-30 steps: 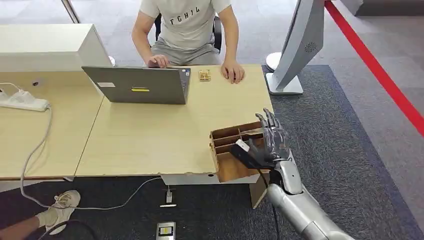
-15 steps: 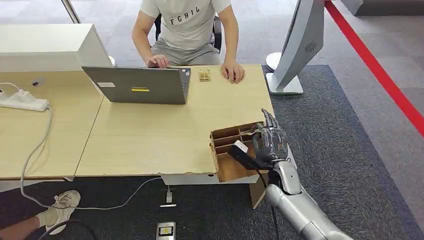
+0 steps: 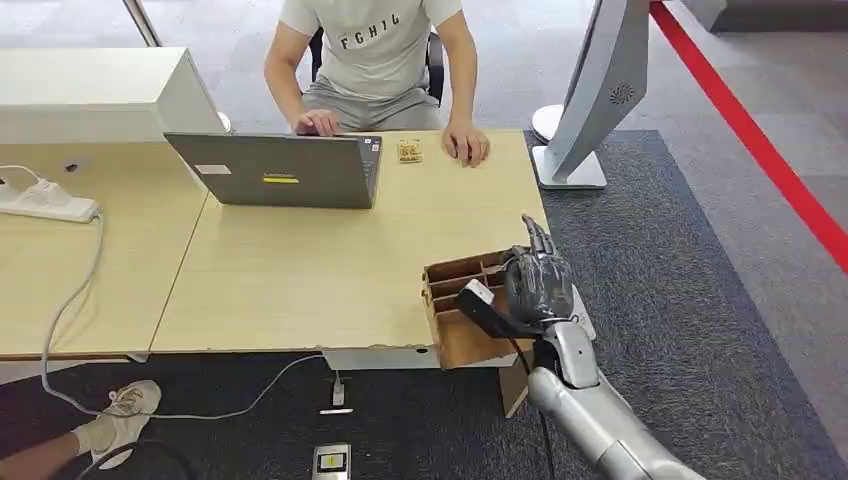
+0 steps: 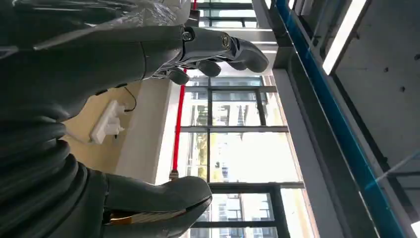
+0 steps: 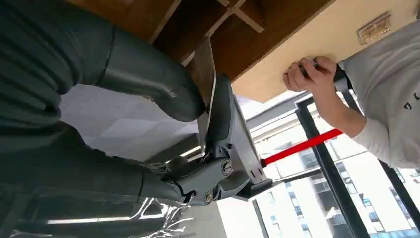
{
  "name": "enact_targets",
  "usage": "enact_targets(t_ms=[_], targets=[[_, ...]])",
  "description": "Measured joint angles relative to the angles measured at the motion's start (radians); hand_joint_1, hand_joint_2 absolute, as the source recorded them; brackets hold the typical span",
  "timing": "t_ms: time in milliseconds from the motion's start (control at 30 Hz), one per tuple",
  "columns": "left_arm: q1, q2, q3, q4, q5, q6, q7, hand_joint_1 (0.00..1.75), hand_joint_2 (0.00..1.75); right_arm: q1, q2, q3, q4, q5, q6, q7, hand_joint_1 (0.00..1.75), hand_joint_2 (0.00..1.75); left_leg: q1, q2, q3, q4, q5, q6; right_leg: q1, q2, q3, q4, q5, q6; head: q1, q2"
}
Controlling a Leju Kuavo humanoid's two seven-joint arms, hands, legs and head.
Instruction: Pass the card to the sensor for recognition and then transmit it.
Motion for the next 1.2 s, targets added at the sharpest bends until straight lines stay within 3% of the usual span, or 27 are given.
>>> enact_targets(t_ms=[300,667,833,1033,1200], targets=[[0.000,0.006,0.004,0.000,0.040,0.000,0.000,0.00,1.75,0.021,-0.010,-0.019,-0.058,0.042,-0.028,0.010,1.75,1.75,0.000,0.000,0.000,0.000,0.000,0.000,0.000,0.000,0.000,0.000,0.000,0.000,0.000,0.000],[0.003,0.022,0.007,0.000,0.085,0.000,0.000,0.00,1.75,0.113,-0.007,-0.129,-0.405,0.135,-0.030,-0.061,1.75,1.75,0.000,0.000,0.000,0.000,0.000,0.000,0.000,0.000,0.000,0.000,0.000,0.000,0.000,0.000],[0.003,0.032,0.008,0.000,0.106,0.000,0.000,0.00,1.75,0.121,0.005,-0.143,-0.509,0.142,-0.029,-0.082,1.75,1.75,0.000,0.000,0.000,0.000,0.000,0.000,0.000,0.000,0.000,0.000,0.000,0.000,0.000,0.000],[0.002,0.043,0.008,0.000,0.132,0.000,0.000,0.00,1.75,0.061,0.046,-0.133,-0.510,0.134,-0.028,-0.075,1.75,1.75,0.000,0.000,0.000,0.000,0.000,0.000,0.000,0.000,0.000,0.001,0.000,0.000,0.000,0.000],[-0.001,0.050,0.007,0.000,0.140,0.000,0.000,0.00,1.75,-0.017,0.099,-0.124,-0.438,0.132,-0.027,-0.077,1.75,1.75,0.000,0.000,0.000,0.000,0.001,0.000,0.000,0.000,0.000,0.001,0.000,0.000,0.000,0.000]])
